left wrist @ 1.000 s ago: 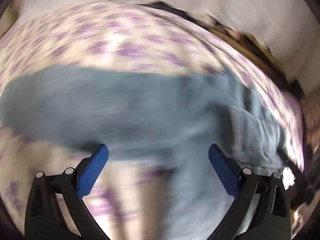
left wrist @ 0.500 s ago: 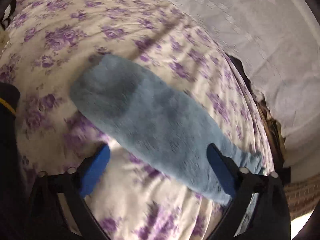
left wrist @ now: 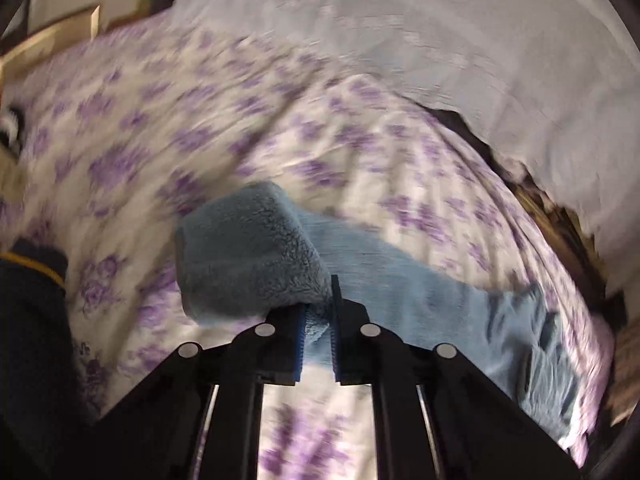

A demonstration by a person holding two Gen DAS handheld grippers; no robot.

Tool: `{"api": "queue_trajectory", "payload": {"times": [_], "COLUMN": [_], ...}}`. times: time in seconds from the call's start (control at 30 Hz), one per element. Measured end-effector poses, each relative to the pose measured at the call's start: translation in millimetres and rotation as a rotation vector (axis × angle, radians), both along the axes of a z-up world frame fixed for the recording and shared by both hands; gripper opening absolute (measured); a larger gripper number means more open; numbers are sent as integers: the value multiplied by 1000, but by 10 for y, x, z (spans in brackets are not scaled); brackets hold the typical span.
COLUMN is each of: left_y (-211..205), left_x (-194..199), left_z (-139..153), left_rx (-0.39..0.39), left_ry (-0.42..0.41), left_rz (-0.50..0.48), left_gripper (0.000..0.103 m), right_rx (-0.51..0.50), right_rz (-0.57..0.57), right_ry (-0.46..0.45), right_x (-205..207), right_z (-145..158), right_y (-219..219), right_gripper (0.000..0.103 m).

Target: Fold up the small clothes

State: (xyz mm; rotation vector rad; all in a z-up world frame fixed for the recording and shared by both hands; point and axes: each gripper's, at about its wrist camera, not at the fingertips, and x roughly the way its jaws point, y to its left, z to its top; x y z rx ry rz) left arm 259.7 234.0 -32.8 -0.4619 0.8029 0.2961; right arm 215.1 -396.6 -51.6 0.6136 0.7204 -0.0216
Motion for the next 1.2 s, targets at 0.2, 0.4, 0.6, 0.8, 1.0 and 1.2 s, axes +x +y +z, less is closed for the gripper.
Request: {"api": "queue_trajectory", "payload": {"times": [0.2,0.4,0.6,0.8,1.0,1.2], "left_y": [-746,-1345,-1890,-2467,-3025,-3642], "left_x": [158,202,194,224,256,207], "left_z": [330,498,558,580,448,87], "left_rx": [146,193,230,247,250,351], "left_ry": [-24,-55,-76,-95,-102,-90], "left_rz": [-153,-269,-371,-473,-561,-638], "left_gripper": [9,9,9,9,9,9], "right_rx": [2,32,83,94,108,123], "right_rz": [24,39,55,61,57,50], "right_ry": [-9,13,37,31,27,27], "right_x": [-6,22,44,36,23,16], "right_z": [21,-49,-131,-120,-115,-125], "right_y": [58,72,85,87,91,75], "right_gripper": [100,100,100,100,100,100]}}
